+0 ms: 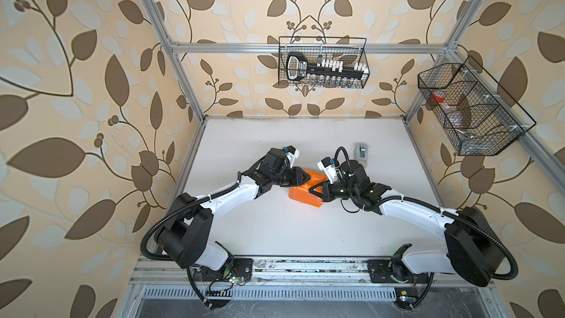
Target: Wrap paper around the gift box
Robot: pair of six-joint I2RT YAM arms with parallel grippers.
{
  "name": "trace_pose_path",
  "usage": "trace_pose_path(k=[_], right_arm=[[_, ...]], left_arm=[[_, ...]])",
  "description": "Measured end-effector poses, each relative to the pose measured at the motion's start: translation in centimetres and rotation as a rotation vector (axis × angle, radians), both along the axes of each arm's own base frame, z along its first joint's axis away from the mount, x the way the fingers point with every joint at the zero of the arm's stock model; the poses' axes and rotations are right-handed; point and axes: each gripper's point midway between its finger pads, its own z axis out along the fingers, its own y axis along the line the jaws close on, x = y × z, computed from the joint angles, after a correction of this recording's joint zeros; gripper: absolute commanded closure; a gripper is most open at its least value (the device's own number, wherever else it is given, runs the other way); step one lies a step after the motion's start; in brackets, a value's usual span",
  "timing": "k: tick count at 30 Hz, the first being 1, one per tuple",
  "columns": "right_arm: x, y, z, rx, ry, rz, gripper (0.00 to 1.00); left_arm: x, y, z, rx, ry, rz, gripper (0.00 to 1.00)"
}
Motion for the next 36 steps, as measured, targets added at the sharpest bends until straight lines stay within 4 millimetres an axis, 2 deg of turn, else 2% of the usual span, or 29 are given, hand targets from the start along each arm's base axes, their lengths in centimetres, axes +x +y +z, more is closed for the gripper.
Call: trace_pose_path(k=[18, 36], right_arm=[[0.52, 0.44, -0.12, -0.042, -0.054, -0.125, 1.00], [-0.16, 0.07, -0.91, -0.062, -0.096, -0.150, 1.00]], left_arm=[[0.01, 0.05, -0.03, 0.001, 0.000, 0.002, 0.76], [0.02, 0.05, -0.04, 0.002, 0.000, 0.002, 0.76]])
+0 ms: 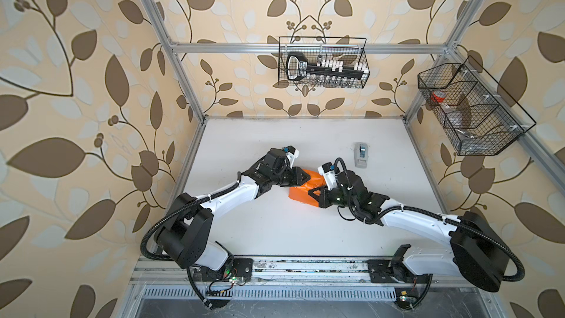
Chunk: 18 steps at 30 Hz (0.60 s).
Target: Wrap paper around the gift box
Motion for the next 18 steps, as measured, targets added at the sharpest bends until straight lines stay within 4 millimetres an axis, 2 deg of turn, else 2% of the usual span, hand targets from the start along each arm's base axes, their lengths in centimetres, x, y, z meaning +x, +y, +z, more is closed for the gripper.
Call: trace_pose_path(k=[9, 18], right_arm=[[0.2, -0.3, -0.6, -0.035, -0.034, -0.072, 1.00], [0.2, -2.8, -3.7, -0.110, -0.005, -0.176, 1.00]], left_arm=[[0.0, 0.0, 0.0, 0.001, -0.001, 0.002, 0.76], [0.0, 0.0, 0.0, 0.006, 0.007, 0.000, 0.76]])
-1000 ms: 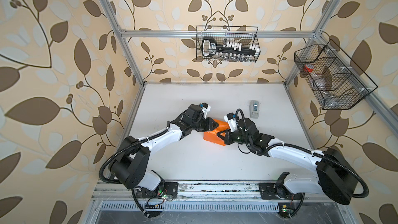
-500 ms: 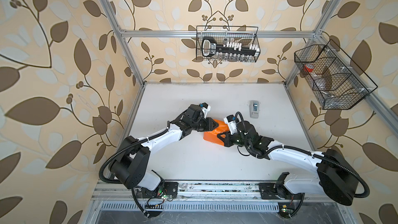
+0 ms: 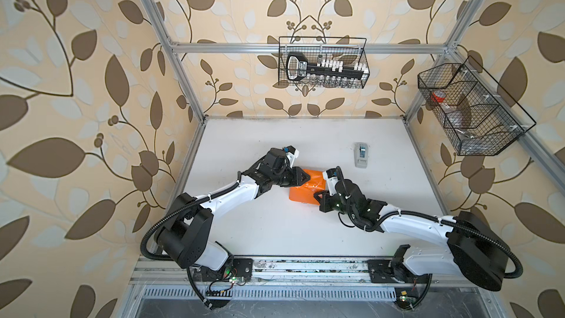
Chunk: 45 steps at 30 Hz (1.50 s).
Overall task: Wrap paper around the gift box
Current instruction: 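Release the paper with the left gripper and lift both grippers away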
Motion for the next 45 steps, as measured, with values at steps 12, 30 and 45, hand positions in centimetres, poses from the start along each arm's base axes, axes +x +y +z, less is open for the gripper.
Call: trace_pose_path(k=[12, 30, 45], right_arm=[[-0.5, -0.9, 1.6, 0.057, -0.004, -0.028, 1.00], [0.7, 1.5, 3.8, 0.094, 0.026, 0.000, 1.00], [14.4, 2.2, 8.5, 0.124, -0.002, -0.133, 1.00]], left_arm=[[0.6, 0.5, 2.1, 0.110, 0.062, 0.012, 0.60], [8.0, 9.7, 0.8, 0.283, 0.111, 0.227, 0.70], [7.7, 11.4, 2.5, 0.259, 0.081, 0.259, 0.56]])
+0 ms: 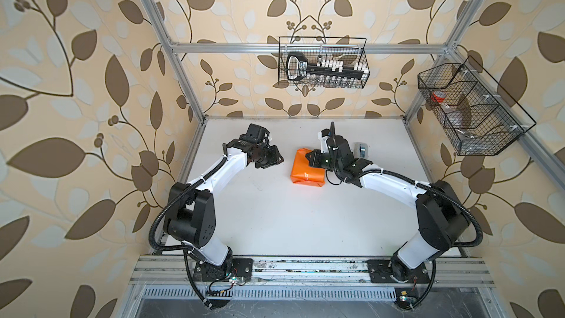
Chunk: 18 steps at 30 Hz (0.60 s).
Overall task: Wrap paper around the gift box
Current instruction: 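Release the paper with the left gripper and lift both grippers away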
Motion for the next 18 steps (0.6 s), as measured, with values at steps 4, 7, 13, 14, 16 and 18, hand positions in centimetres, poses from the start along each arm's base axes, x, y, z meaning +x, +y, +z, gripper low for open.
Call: trace_pose_path(k=[4, 7, 13, 14, 16, 18], right_arm=[[0.3, -3.5, 2.6, -0.019, -0.045, -0.063, 0.83], [-0.2, -9.1, 7.4, -0.022, -0.157, -0.179, 0.62], [-3.6, -23.4, 15.0, -0.008, -0.416, -0.525, 0.40], [-4.5, -25.4, 14.9, -0.008, -0.450, -0.595, 0.30], [-6.2, -28.6, 12.7, -0.015, -0.475, -0.725, 0.12], [-8.0, -31.6, 8.8, -0.082, -0.483, -0.838, 0.12]], left_arm=[[-0.5, 1.3, 6.4, 0.002, -0.206, 0.020, 0.25], [-1.6, 2.7, 13.3, -0.003, -0.441, 0.061, 0.12], [-4.2, 5.4, 22.3, 0.000, -0.831, 0.137, 0.01], [-4.3, 5.9, 22.3, 0.010, -0.854, 0.161, 0.01], [-4.1, 6.8, 21.4, 0.047, -0.863, 0.204, 0.01], [-3.1, 8.1, 19.6, 0.118, -0.849, 0.266, 0.01]])
